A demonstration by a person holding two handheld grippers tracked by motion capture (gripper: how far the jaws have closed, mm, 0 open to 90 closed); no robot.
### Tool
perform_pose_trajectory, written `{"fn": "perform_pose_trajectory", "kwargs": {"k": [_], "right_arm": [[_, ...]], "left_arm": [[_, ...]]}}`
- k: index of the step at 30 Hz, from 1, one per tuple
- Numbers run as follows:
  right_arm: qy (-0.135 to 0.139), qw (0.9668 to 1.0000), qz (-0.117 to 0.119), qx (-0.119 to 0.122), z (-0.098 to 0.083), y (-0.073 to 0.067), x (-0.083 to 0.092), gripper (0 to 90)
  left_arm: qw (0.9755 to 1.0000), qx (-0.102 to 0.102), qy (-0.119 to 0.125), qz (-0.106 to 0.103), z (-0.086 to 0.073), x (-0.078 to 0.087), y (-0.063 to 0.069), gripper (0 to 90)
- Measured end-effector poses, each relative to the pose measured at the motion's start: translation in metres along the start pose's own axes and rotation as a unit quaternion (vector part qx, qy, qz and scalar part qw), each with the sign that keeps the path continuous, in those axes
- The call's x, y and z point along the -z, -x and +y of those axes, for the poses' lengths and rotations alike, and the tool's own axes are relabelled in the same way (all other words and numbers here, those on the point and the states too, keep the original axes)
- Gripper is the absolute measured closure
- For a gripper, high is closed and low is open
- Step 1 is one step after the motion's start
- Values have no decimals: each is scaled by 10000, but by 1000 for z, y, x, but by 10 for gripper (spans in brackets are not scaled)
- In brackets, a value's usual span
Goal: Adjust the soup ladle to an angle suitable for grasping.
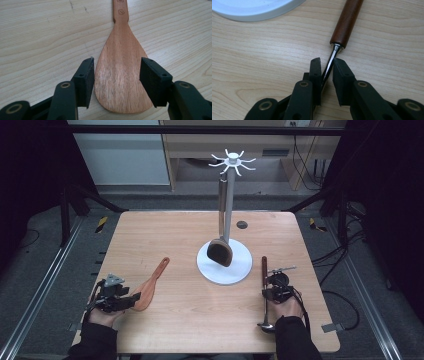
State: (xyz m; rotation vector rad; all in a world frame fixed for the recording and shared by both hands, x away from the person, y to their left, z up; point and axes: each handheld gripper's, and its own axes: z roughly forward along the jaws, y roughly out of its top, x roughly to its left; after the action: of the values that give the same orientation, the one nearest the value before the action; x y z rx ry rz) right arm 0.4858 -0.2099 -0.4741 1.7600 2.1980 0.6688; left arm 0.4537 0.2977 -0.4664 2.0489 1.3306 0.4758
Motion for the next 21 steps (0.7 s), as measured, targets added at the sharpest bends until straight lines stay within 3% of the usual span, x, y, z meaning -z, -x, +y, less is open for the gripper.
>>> {"fn": "perform_pose_trajectory", "kwargs": {"k": [21], "right_arm": [[-241, 9992, -233, 207, 0, 21, 8, 825]], "left_arm": [[10000, 36, -9, -28, 0, -1, 0, 453]]}}
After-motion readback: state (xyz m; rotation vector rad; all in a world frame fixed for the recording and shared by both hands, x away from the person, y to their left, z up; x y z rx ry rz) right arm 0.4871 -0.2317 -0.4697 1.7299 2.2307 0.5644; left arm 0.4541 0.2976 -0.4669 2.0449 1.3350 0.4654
